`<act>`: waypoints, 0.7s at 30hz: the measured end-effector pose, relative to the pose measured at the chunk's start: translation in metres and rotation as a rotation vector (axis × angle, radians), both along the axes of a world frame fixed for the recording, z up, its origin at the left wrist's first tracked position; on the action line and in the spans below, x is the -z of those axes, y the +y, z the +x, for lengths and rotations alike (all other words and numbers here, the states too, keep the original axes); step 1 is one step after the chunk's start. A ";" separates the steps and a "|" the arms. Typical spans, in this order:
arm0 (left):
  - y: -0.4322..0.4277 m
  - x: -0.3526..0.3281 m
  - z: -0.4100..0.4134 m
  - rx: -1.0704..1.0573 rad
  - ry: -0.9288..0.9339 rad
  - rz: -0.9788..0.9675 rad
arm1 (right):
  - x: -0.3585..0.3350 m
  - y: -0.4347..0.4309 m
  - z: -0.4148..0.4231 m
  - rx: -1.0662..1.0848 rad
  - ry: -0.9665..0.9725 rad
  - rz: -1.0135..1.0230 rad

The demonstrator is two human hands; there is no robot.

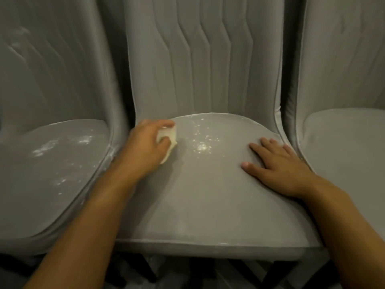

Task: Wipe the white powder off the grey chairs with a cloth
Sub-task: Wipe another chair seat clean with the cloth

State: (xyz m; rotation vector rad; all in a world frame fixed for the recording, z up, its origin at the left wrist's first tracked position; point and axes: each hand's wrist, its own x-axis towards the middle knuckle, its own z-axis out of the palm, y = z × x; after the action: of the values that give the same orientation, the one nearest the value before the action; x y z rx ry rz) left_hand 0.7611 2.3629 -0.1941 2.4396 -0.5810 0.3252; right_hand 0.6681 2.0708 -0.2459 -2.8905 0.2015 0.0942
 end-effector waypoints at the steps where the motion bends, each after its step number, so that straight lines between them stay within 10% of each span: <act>1: 0.008 -0.002 0.005 -0.063 0.029 0.017 | 0.000 0.000 -0.002 -0.002 -0.007 -0.001; 7: 0.006 0.035 0.004 -0.151 0.237 0.355 | 0.000 0.000 -0.003 0.002 -0.010 -0.021; 17: -0.030 0.044 -0.016 0.281 0.130 0.182 | -0.004 0.004 -0.004 0.017 -0.030 0.003; 21: -0.005 0.037 0.010 0.099 0.125 0.152 | -0.004 0.005 -0.005 0.020 -0.036 0.011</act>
State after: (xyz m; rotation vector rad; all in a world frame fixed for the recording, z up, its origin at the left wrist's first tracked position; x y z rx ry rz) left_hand 0.7706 2.3576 -0.2314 2.5430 -0.6908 0.0901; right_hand 0.6628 2.0762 -0.2416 -2.8758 0.2232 0.0391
